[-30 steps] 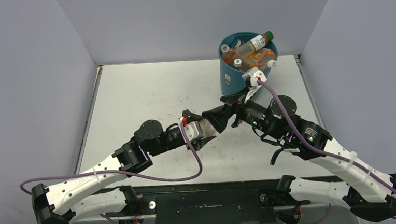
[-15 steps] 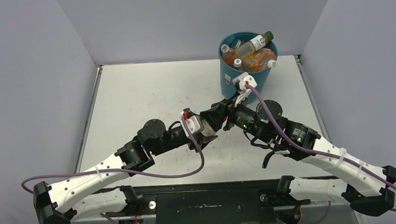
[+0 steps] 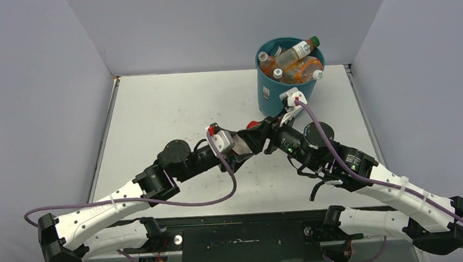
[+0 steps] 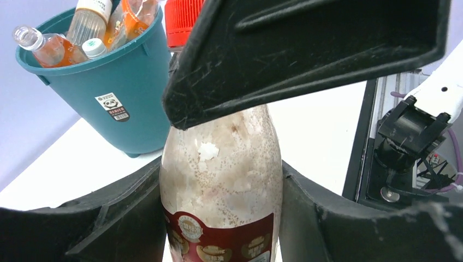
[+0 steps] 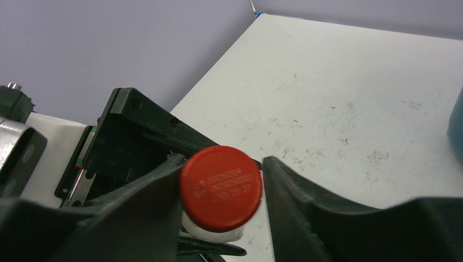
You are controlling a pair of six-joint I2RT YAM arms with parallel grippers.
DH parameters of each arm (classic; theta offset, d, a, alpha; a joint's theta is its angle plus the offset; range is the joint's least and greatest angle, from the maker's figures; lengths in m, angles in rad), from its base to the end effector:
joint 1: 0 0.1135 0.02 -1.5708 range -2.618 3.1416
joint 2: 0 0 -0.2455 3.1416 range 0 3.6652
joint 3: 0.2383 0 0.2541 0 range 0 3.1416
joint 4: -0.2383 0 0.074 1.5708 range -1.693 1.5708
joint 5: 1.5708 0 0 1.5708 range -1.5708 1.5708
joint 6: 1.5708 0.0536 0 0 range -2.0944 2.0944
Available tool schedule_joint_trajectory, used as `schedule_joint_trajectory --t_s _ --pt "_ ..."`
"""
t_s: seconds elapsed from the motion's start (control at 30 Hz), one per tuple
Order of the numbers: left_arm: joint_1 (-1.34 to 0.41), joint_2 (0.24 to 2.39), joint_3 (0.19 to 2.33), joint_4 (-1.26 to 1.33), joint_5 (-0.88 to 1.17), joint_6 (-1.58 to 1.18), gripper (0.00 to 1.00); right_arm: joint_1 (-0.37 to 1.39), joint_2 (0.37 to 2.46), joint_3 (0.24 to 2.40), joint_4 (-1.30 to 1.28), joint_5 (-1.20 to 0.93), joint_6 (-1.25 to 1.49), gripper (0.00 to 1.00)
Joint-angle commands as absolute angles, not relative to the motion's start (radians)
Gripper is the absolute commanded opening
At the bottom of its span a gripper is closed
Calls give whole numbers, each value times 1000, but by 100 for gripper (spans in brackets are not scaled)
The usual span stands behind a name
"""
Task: Put the plastic bottles in the bin
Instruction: Place the plastic bottle in the trash bin.
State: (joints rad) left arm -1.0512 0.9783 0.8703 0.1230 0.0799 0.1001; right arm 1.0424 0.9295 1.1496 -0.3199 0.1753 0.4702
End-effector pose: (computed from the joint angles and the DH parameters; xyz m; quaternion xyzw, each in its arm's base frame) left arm 0.1265 -0.2298 0.3521 0.4056 0.5727 -0.3508 0.6200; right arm 0.1226 0.1915 0.4100 -0.1521 0.7252 0.4115 0.5307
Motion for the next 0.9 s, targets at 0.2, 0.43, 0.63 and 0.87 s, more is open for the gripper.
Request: schedule_joint_trajectory --t_s 0.2,0.43,0.63,0.87 --pt "-1054 918 843 265 72 119 97 1036 922 1197 -240 314 415 6" --pt "-1054 787 749 303 -206 132 96 895 947 1237 -7 740 153 5" --pt "-1054 738 674 348 -201 134 96 499 1052 1194 274 471 328 5" --pt "-1057 742 647 358 -172 112 96 214 1253 1127 597 228 555 5"
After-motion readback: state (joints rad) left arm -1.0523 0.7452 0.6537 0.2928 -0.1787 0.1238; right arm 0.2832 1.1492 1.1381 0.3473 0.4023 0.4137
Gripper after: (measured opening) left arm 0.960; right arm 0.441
